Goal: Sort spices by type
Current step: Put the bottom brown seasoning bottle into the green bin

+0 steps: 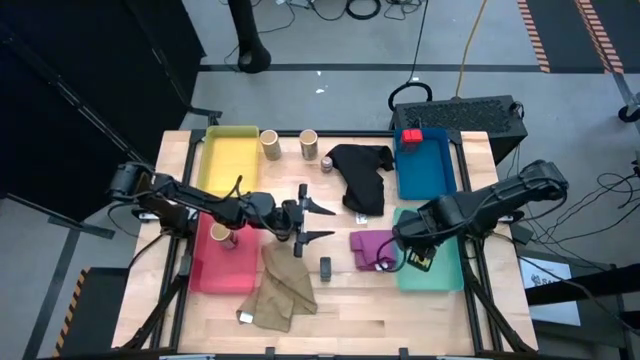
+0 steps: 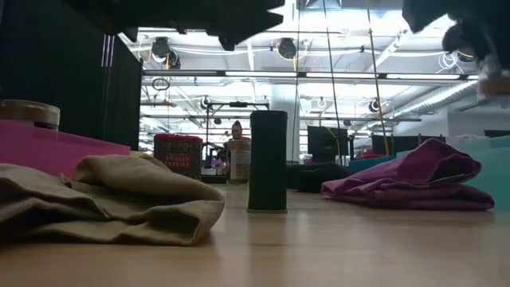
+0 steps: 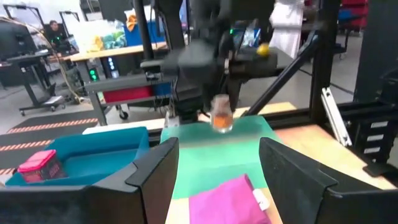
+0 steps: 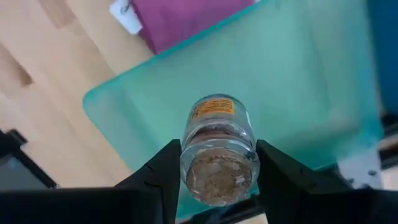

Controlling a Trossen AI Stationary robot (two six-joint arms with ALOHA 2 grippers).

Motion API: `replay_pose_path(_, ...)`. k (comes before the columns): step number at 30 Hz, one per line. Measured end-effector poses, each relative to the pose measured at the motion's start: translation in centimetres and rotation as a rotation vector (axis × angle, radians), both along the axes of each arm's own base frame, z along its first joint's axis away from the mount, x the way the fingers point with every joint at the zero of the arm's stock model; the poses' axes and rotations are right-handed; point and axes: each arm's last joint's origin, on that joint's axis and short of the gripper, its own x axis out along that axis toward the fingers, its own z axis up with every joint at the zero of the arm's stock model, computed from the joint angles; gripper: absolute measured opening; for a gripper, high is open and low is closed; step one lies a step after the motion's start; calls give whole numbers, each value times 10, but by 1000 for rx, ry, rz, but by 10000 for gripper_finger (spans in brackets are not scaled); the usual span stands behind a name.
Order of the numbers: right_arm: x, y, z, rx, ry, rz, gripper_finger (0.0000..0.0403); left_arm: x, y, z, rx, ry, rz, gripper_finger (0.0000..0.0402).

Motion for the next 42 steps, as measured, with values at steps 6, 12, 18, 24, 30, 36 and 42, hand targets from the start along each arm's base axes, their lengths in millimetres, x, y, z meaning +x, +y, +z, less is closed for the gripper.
replay_pose_path(6, -5, -20, -42, -3, 23, 38, 146, -13, 1, 19, -10, -2, -3, 231)
replay_pose_path(12, 3, -50, -68, 35, -23, 27, 146, -33, -1, 41, -27, -12, -16, 231)
replay_pose_path(18, 6, -68, -70, 37, -46, 13, 146, -51, -6, 56, -27, -6, -45, 231)
replay_pose_path(24, 11, -75, -73, 36, -52, -26, 146, -61, -11, 61, -25, 16, -67, 231)
replay_pose_path(30, 16, -75, -81, 37, -24, -27, 184, -70, -17, 66, -24, 23, -98, 231)
replay_pose_path(36, 20, -75, -88, 38, 0, -12, 185, -78, -23, 72, -29, -4, -127, 231)
replay_pose_path(42, 22, -76, -90, 39, 2, -19, 187, -79, -27, 73, -28, -5, -145, 231)
